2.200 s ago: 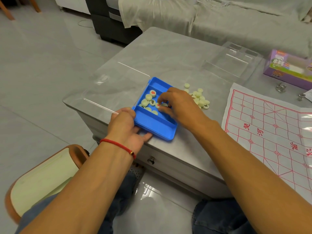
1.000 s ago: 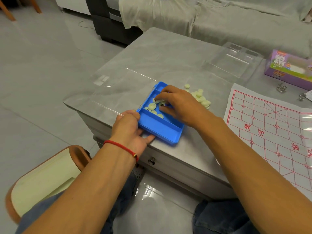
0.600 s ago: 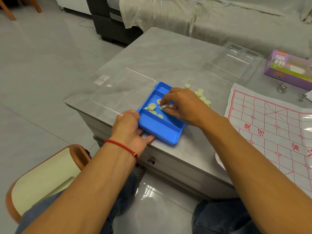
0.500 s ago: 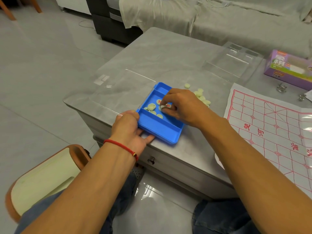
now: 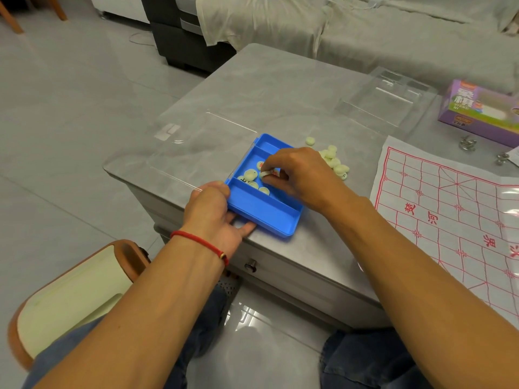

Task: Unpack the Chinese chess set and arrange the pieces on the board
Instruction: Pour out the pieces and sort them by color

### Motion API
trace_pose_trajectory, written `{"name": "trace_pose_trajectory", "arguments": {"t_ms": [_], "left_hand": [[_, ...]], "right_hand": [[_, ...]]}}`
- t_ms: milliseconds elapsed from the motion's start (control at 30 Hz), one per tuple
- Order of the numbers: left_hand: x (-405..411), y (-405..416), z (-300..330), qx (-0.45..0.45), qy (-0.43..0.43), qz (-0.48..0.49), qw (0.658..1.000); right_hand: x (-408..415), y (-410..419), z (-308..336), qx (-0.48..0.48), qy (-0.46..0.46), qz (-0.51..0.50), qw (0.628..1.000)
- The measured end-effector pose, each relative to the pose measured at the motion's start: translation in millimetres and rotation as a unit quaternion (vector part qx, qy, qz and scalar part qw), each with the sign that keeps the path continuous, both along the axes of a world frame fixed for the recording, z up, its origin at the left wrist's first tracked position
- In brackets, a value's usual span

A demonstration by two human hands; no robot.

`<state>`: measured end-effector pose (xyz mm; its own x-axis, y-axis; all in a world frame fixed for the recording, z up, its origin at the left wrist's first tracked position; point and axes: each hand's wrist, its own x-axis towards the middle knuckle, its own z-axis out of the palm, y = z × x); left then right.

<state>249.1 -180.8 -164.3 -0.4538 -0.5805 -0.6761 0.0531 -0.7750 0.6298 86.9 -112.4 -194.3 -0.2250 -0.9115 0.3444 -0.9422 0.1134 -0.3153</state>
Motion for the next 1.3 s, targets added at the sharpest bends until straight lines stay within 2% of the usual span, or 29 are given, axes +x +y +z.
{"name": "trace_pose_trajectory", "arguments": {"t_ms": [133,233,333,400,567,667,833,900,1000,1200,1300], "left_hand": [[1,-3,0,-0.006,-0.004,0.007,1.000],[2,-4,1,-0.009,-0.006,0.021,1.000],[3,-6,1,-0.016,-0.009,0.033,0.999],[3,-5,2,-0.017,-0.008,0.035,0.999],[2,-3,5,-0.018,-0.005,0.036,0.999],[2,-3,4,-0.018,-0.007,0.034,0.999],[0,0,3,-0.018,-0.004,0.027,0.999],[-1,2,2,-0.014,-0.002,0.026,1.000],[0,2,-1,-0.013,-0.001,0.020,1.000],[0,1,-3,-0.017,0.001,0.011,1.000],[0,1,-3,-0.019,-0.003,0.008,1.000]], "right_hand": [[-14,10,18,-0.066,-0.120,-0.089,0.987],[-41,26,22,-0.093,-0.132,-0.205,0.965],[-64,45,15,-0.012,-0.093,-0.296,0.950],[-69,51,10,0.038,-0.100,-0.315,0.943],[-68,49,12,0.069,-0.122,-0.284,0.949],[-61,46,19,0.034,-0.123,-0.260,0.957],[-23,22,28,-0.003,-0.151,-0.117,0.982],[-10,10,20,0.029,-0.117,-0.070,0.990],[0,-3,5,0.089,-0.029,-0.066,0.993],[2,-7,1,0.028,0.008,-0.072,0.997],[6,-11,-5,0.032,0.017,-0.045,0.998]]}}
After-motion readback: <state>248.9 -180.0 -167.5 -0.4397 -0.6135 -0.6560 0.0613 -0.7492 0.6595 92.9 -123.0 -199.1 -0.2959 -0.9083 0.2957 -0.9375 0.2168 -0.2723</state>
